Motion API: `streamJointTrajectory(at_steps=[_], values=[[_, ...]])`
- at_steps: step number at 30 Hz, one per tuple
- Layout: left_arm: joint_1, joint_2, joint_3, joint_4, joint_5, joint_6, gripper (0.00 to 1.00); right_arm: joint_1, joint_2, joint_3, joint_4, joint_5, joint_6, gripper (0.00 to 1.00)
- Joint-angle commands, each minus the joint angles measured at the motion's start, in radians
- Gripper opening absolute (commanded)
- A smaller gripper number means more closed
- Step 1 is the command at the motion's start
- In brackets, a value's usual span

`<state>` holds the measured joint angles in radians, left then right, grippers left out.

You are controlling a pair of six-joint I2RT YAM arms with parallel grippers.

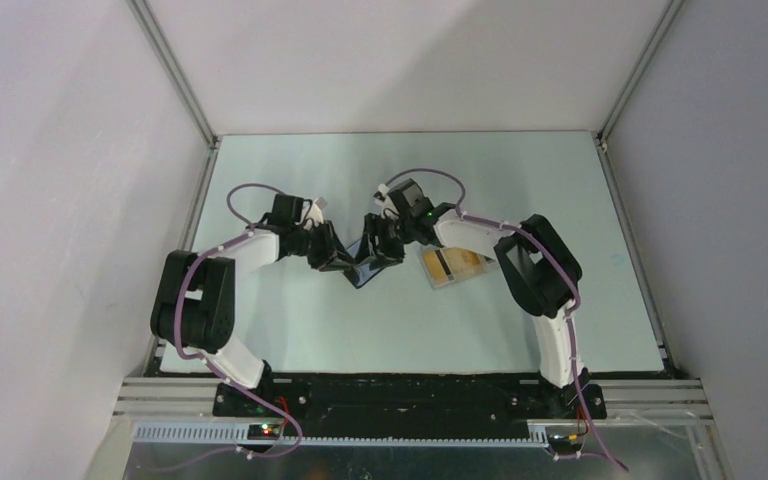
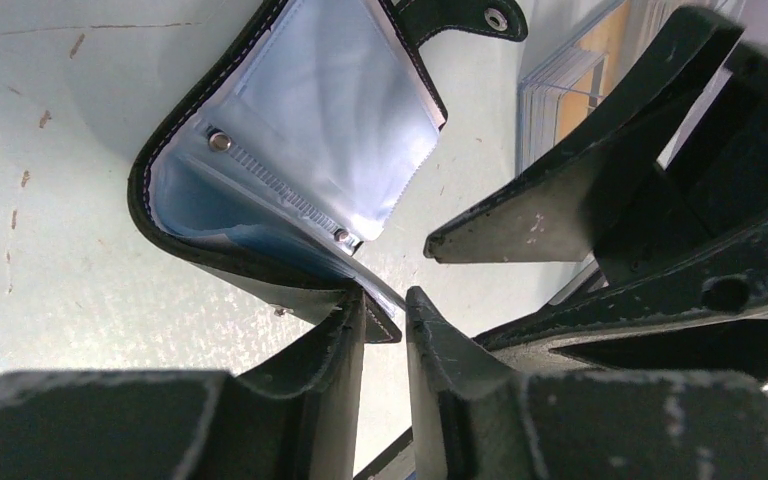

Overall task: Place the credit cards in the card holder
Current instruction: Turn over the card slot in the card holder.

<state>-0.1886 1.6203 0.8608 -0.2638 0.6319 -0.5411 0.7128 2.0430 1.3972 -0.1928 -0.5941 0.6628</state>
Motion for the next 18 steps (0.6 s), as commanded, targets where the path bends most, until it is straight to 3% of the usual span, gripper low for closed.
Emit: streamJointTrajectory(at_steps=[1, 9, 15, 18], values=[[0.002, 0.013, 0.017, 0.020, -0.038, 0.019, 0.28, 0.012, 0.059, 0.132, -0.100, 0.044, -0.041, 0.56], [0.001, 0.019, 0.016, 0.020, -0.039, 0.019, 0.28, 0.018, 0.079, 0.181, -0.186, 0.068, -0.102, 0.51], [0.001, 0.025, 0.018, 0.019, -0.038, 0.021, 0.28, 0.021, 0.055, 0.139, -0.172, 0.051, -0.133, 0.30], [0.001, 0.028, 0.017, 0.019, -0.038, 0.021, 0.28, 0.022, 0.036, 0.107, -0.145, 0.050, -0.139, 0.31]])
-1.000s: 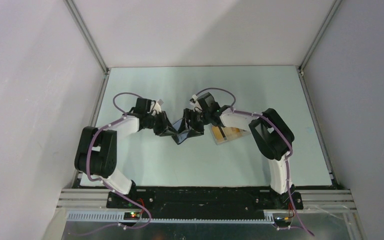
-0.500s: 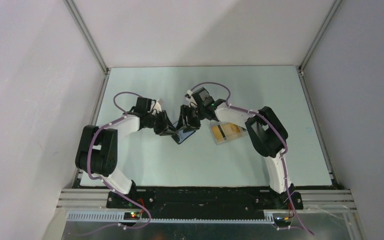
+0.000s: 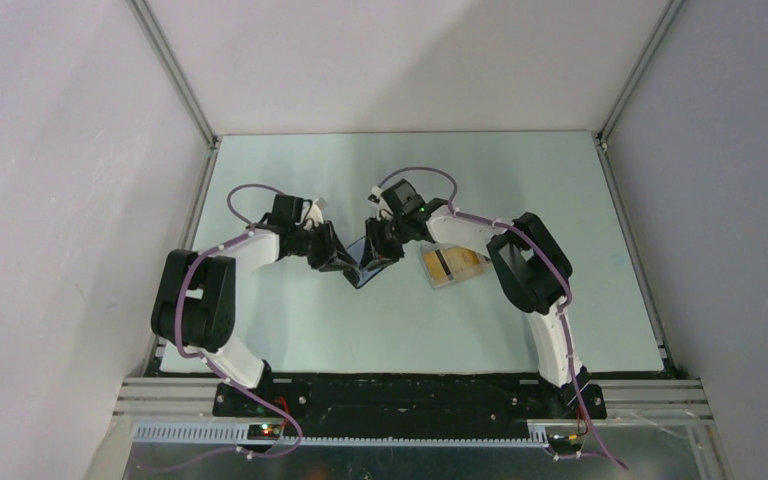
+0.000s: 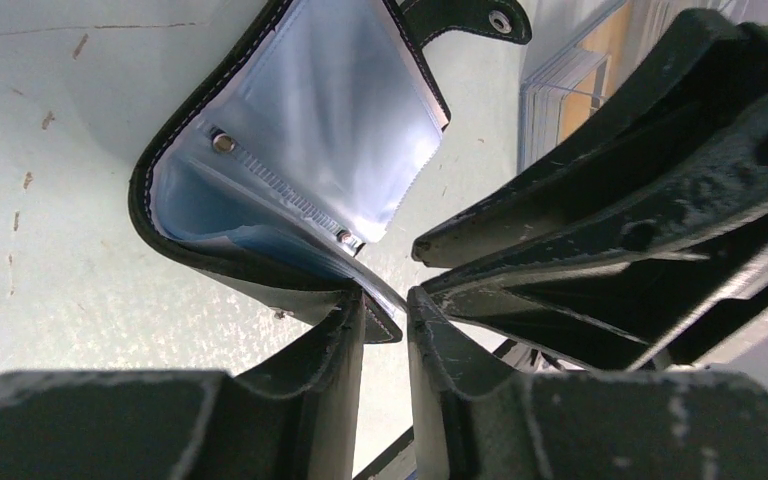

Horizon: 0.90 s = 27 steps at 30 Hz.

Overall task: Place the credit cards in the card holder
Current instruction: Turn over the card slot in the card holder.

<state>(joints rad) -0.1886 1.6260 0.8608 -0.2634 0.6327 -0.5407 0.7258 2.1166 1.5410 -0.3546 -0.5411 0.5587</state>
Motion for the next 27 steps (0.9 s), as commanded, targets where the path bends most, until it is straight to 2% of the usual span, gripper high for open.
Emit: streamJointTrajectory(at_steps=[1, 27], values=[[0.001, 0.022, 0.017, 0.019, -0.039, 0.020, 0.28, 0.010, -0.043, -0.043, 0.022, -0.003, -0.040, 0.32], [0.001, 0.025, 0.007, 0.019, -0.044, 0.028, 0.29, 0.022, -0.099, -0.051, 0.056, -0.025, -0.075, 0.37]])
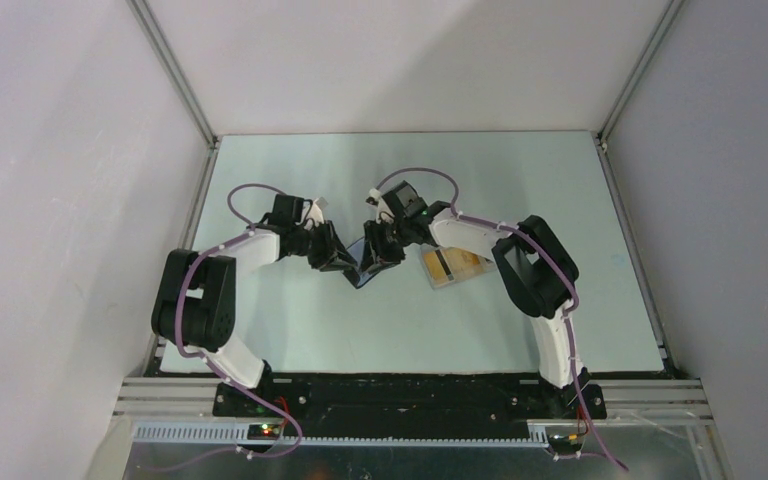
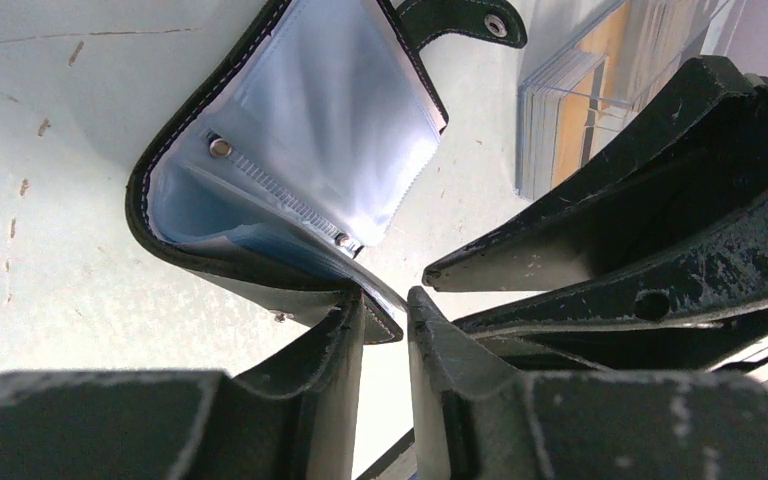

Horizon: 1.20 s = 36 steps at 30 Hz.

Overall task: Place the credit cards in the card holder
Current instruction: Turn over the card slot in the card holder.

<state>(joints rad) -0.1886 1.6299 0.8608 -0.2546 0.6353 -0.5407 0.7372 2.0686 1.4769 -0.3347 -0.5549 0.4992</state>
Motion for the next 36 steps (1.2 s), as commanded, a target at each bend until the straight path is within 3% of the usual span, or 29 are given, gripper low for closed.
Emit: streamJointTrajectory(at_steps=[1, 11, 19, 30, 36], values=[[0.001, 0.021, 0.007, 0.011, -0.047, 0.027, 0.29, 0.010, -0.046, 0.017, 0.034, -0.011, -0.016, 0.37], [0.001, 0.014, 0.008, 0.010, -0.047, 0.024, 0.30, 0.013, 0.031, 0.101, -0.053, 0.075, 0.003, 0.35], [0.001, -0.007, -0.007, 0.011, -0.052, 0.027, 0.37, 0.010, 0.093, 0.197, -0.142, 0.120, 0.019, 0.33], [0.001, -0.016, -0.016, 0.009, -0.051, 0.024, 0.40, 0.003, 0.120, 0.212, -0.182, 0.148, 0.026, 0.32], [0.001, -0.070, -0.049, -0.004, -0.063, 0.024, 0.52, -0.010, 0.141, 0.233, -0.211, 0.166, 0.033, 0.31]])
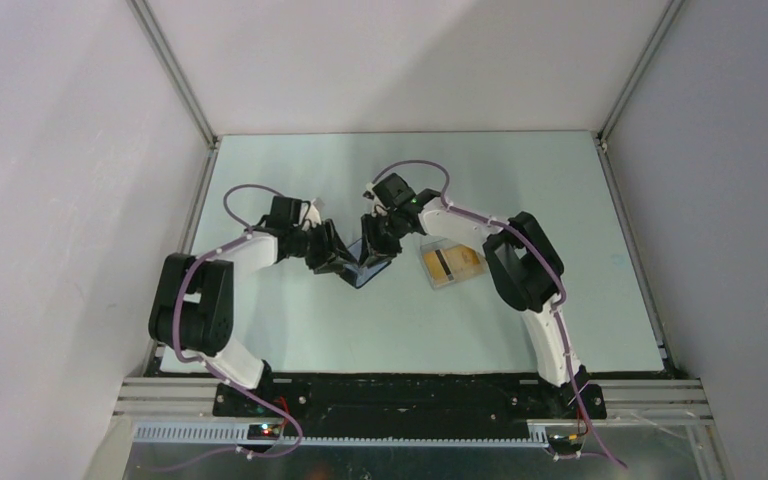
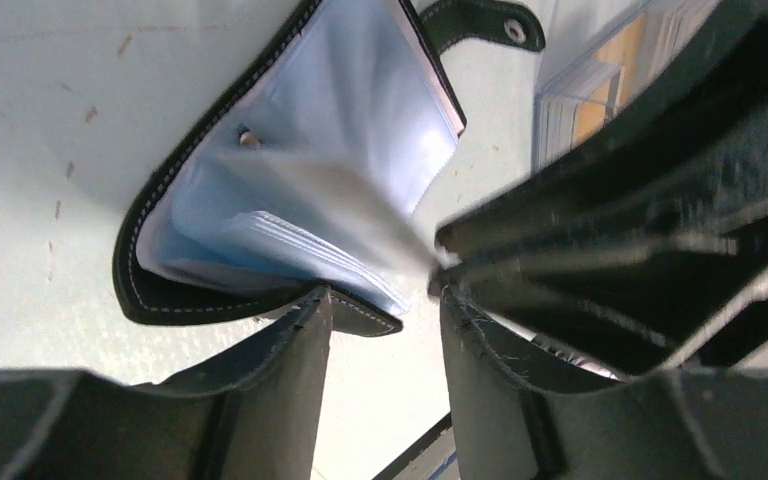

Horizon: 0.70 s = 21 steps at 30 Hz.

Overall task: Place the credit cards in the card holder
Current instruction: Turn over the card slot in the card holder.

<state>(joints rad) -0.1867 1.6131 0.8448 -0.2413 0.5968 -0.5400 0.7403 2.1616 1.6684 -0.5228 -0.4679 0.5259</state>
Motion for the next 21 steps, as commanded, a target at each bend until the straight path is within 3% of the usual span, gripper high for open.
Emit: streamJointTrajectory(at_steps=[1, 6, 15, 21], values=[[0.000, -0.067, -0.039, -0.018, -0.027, 0.021, 0.54, -0.014, 0.054, 0.049, -0.033, 0.085, 0.005, 0.31], [0.000, -0.116, -0.055, -0.034, -0.039, 0.021, 0.69, -0.018, 0.078, 0.078, -0.064, 0.104, 0.001, 0.31], [0.000, -0.243, -0.086, -0.068, -0.085, 0.022, 0.73, -0.005, 0.072, 0.131, -0.134, 0.181, -0.049, 0.35], [0.000, -0.425, -0.095, -0.140, -0.212, 0.060, 0.86, 0.004, -0.021, 0.115, -0.132, 0.203, -0.069, 0.53]])
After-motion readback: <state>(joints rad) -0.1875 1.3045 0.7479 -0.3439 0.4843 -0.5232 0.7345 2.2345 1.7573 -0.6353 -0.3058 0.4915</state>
